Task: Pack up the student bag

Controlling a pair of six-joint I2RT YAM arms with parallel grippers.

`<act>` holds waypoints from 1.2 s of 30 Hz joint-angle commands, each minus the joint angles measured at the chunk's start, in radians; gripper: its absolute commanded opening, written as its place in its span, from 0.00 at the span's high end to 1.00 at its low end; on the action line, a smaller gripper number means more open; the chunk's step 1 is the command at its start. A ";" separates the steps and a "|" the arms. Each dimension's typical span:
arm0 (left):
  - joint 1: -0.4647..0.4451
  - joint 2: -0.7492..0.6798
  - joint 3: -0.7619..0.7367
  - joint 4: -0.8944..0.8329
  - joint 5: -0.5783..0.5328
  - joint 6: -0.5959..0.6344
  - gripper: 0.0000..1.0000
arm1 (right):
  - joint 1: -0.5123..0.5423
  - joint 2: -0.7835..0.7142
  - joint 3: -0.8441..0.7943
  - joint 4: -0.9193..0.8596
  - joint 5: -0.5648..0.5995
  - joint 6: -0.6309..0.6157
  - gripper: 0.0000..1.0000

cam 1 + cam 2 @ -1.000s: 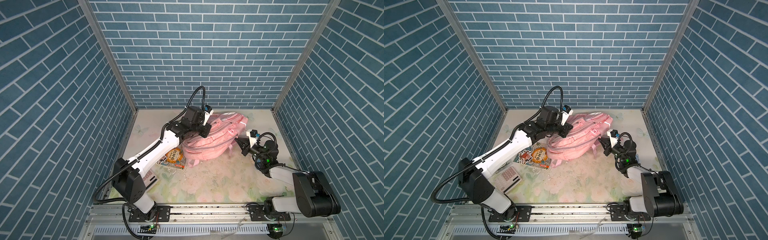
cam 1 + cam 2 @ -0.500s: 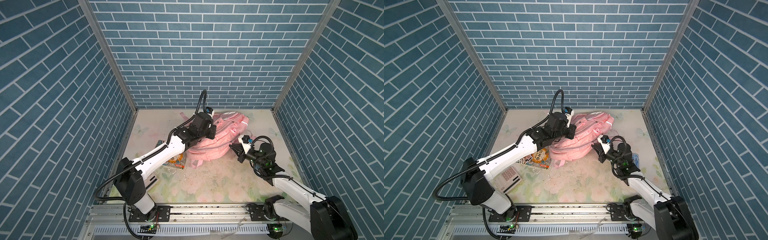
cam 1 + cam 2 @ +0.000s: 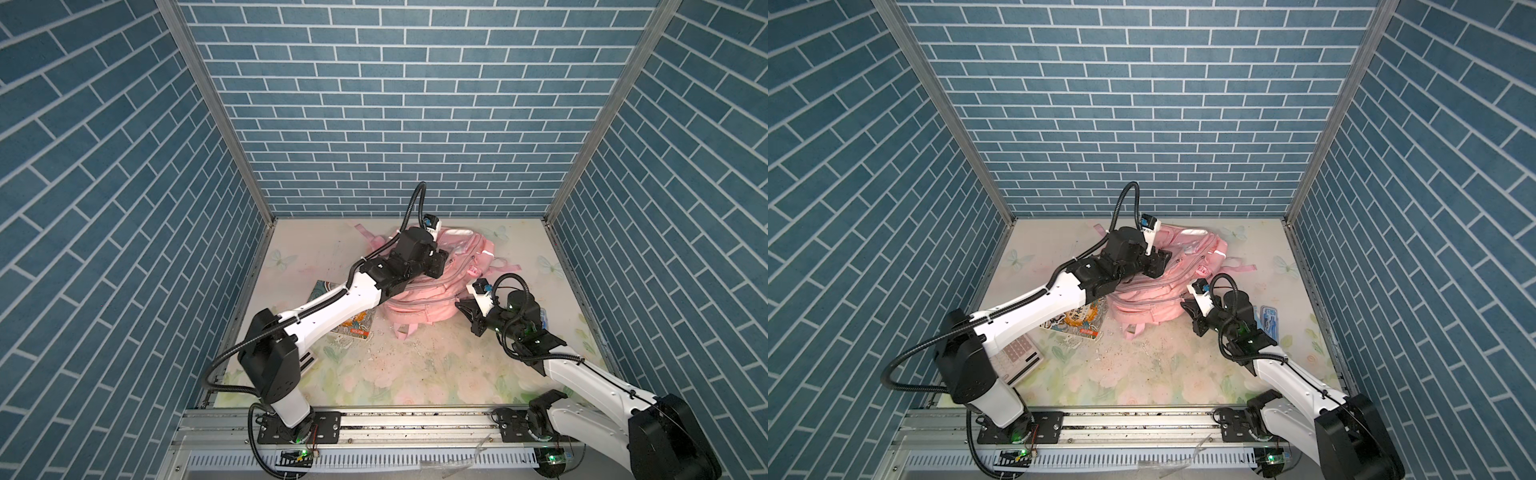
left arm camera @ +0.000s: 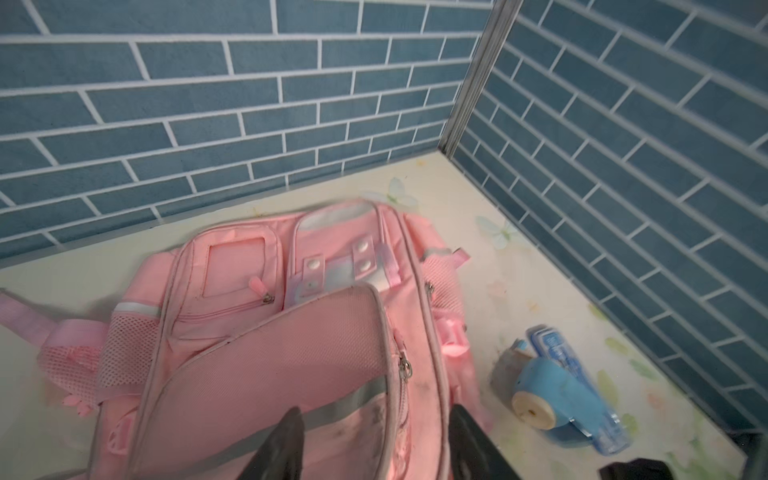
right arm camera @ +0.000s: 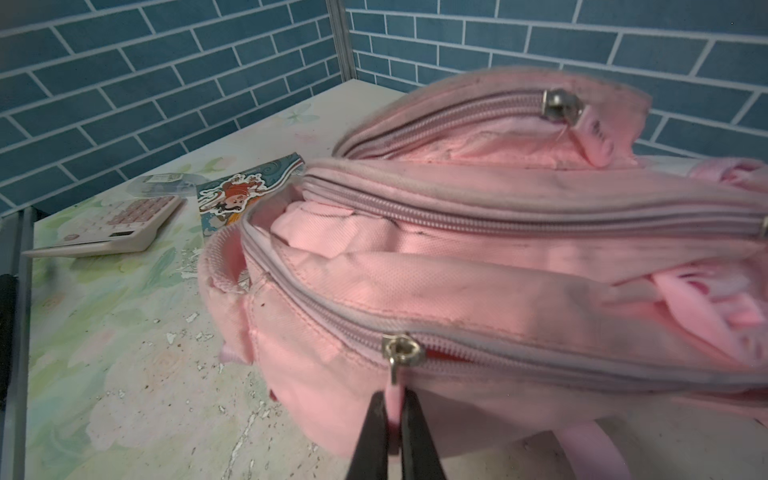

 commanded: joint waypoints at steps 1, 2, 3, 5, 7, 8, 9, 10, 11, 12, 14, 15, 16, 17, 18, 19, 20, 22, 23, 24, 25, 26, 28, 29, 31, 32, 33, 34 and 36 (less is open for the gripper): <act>0.079 -0.103 -0.054 0.043 0.105 0.189 0.34 | -0.025 -0.022 0.018 0.006 0.010 0.014 1.00; 0.107 -0.114 -0.068 0.012 0.152 0.232 0.33 | -0.033 -0.021 0.016 0.003 0.016 0.022 1.00; 0.126 -0.119 -0.072 -0.016 0.174 0.273 0.33 | -0.039 -0.022 0.015 0.000 0.021 0.027 1.00; 0.149 -0.121 -0.079 -0.104 0.204 0.393 0.32 | -0.049 -0.021 0.013 -0.010 0.028 0.030 1.00; 0.148 -0.114 -0.090 -0.161 0.197 0.500 0.32 | -0.051 -0.022 0.013 -0.026 0.033 0.023 1.00; 0.148 -0.110 -0.101 -0.178 0.203 0.553 0.32 | -0.052 -0.022 0.013 -0.034 0.037 0.024 1.00; 0.148 -0.107 -0.113 -0.181 0.205 0.583 0.32 | -0.054 -0.023 0.011 -0.037 0.040 0.024 1.00; 0.148 -0.106 -0.130 -0.177 0.213 0.617 0.32 | -0.055 -0.026 0.008 -0.043 0.046 0.022 1.00; 0.146 -0.104 -0.150 -0.163 0.214 0.644 0.32 | -0.057 -0.028 0.008 -0.050 0.052 0.024 1.00; 0.146 -0.102 -0.165 -0.150 0.215 0.667 0.32 | -0.060 -0.030 0.008 -0.055 0.055 0.025 1.00; 0.147 -0.098 -0.204 -0.114 0.219 0.709 0.32 | -0.061 -0.037 0.008 -0.066 0.059 0.027 1.00; 0.146 -0.096 -0.223 -0.103 0.225 0.733 0.32 | -0.060 -0.040 0.010 -0.074 0.060 0.027 1.00; 0.146 -0.091 -0.242 -0.089 0.232 0.754 0.32 | -0.061 -0.042 0.011 -0.081 0.060 0.027 1.00; 0.146 -0.081 -0.256 -0.077 0.233 0.774 0.32 | -0.061 -0.044 0.010 -0.089 0.060 0.025 1.00; 0.145 -0.069 -0.262 -0.069 0.225 0.784 0.32 | -0.061 -0.045 0.011 -0.095 0.061 0.027 1.00; 0.146 -0.052 -0.260 -0.064 0.211 0.788 0.32 | -0.061 -0.046 0.010 -0.103 0.064 0.027 1.00; 0.145 -0.031 -0.256 -0.062 0.201 0.788 0.33 | -0.061 -0.046 0.010 -0.110 0.066 0.025 1.00; 0.145 0.000 -0.245 -0.055 0.191 0.789 0.33 | -0.062 -0.047 0.012 -0.120 0.070 0.025 1.00; 0.145 0.014 -0.245 -0.046 0.194 0.788 0.33 | -0.062 -0.045 0.015 -0.125 0.072 0.024 1.00; 0.145 0.026 -0.243 -0.035 0.191 0.788 0.33 | -0.061 -0.044 0.018 -0.127 0.071 0.023 1.00; 0.146 0.038 -0.244 -0.028 0.198 0.790 0.33 | -0.061 -0.040 0.022 -0.130 0.071 0.023 1.00; 0.146 0.051 -0.242 -0.025 0.208 0.798 0.33 | -0.061 -0.037 0.025 -0.133 0.071 0.022 1.00; 0.145 0.074 -0.239 -0.021 0.204 0.805 0.33 | -0.060 -0.031 0.032 -0.139 0.074 0.022 1.00; 0.146 0.086 -0.239 -0.018 0.188 0.804 0.33 | -0.061 -0.027 0.035 -0.141 0.074 0.022 1.00; 0.146 0.108 -0.233 -0.016 0.153 0.802 0.33 | -0.060 -0.021 0.041 -0.146 0.066 0.016 1.00; 0.146 0.116 -0.230 -0.015 0.145 0.801 0.33 | -0.061 -0.017 0.041 -0.148 0.061 0.009 1.00; 0.146 0.121 -0.229 -0.010 0.141 0.798 0.33 | -0.061 -0.014 0.042 -0.150 0.056 0.005 1.00; 0.147 0.127 -0.228 -0.007 0.142 0.798 0.33 | -0.063 -0.010 0.042 -0.154 0.051 0.000 1.00; 0.146 0.139 -0.230 0.005 0.153 0.798 0.33 | -0.061 -0.004 0.042 -0.159 0.048 -0.001 1.00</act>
